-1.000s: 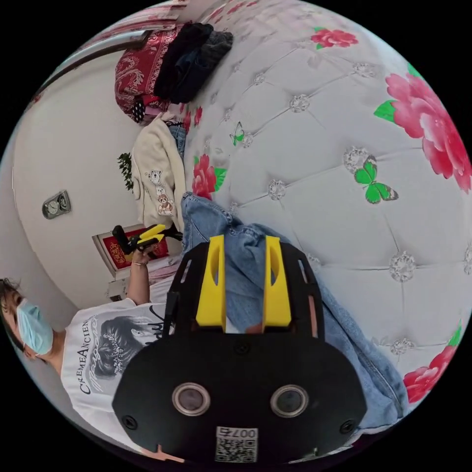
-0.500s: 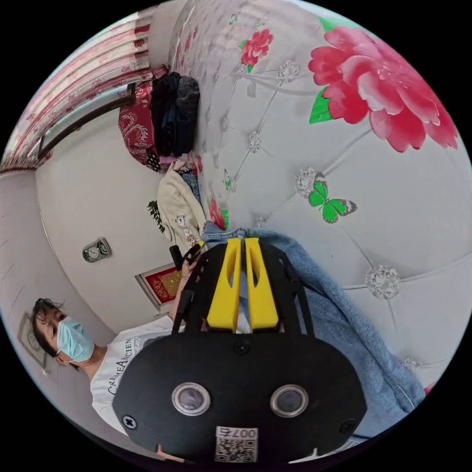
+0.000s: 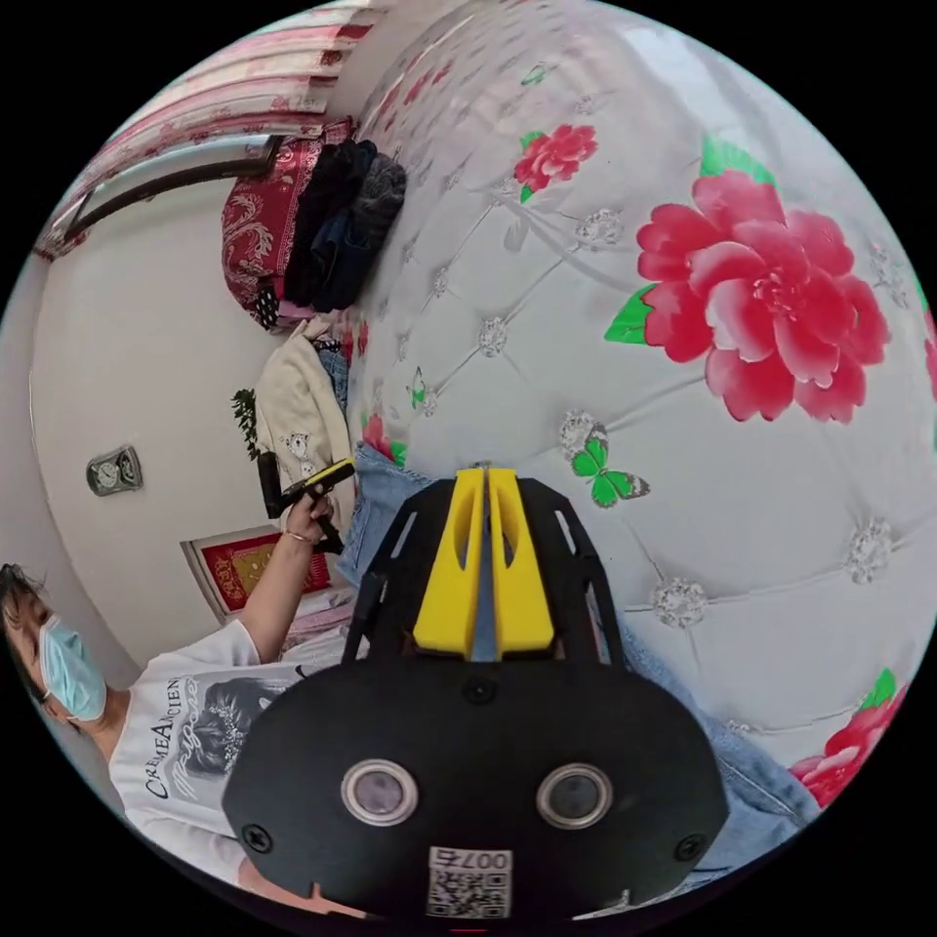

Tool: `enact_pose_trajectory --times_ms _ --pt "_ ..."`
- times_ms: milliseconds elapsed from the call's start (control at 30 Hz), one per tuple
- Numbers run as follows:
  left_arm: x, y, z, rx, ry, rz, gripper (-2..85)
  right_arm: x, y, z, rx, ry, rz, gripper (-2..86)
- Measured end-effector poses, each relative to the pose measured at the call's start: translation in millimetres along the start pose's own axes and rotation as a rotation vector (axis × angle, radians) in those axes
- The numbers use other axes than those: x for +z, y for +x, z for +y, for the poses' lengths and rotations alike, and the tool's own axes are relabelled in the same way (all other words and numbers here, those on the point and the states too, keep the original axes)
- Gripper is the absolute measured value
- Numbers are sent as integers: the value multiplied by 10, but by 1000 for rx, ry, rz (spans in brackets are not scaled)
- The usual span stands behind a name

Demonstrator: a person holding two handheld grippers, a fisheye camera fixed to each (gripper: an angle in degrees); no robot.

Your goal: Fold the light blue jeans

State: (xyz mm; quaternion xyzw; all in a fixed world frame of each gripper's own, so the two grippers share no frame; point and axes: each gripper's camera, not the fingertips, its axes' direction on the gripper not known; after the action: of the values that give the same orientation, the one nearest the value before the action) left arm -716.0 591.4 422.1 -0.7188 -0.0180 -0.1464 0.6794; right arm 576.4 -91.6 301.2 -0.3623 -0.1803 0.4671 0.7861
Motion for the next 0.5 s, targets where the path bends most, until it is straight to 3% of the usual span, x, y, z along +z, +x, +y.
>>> enact_pose_trajectory --times_ms 67,133,500 --pt "-182 -19 173 -22 82 14 0 -278 -202 242 -62 138 20 4" --pt "-423 -88 529 -67 165 44 31 -323 -500 481 -192 143 39 9" --pt "-445 142 2372 -172 169 63 67 1650 -2767 1924 -953 -256 324 93"
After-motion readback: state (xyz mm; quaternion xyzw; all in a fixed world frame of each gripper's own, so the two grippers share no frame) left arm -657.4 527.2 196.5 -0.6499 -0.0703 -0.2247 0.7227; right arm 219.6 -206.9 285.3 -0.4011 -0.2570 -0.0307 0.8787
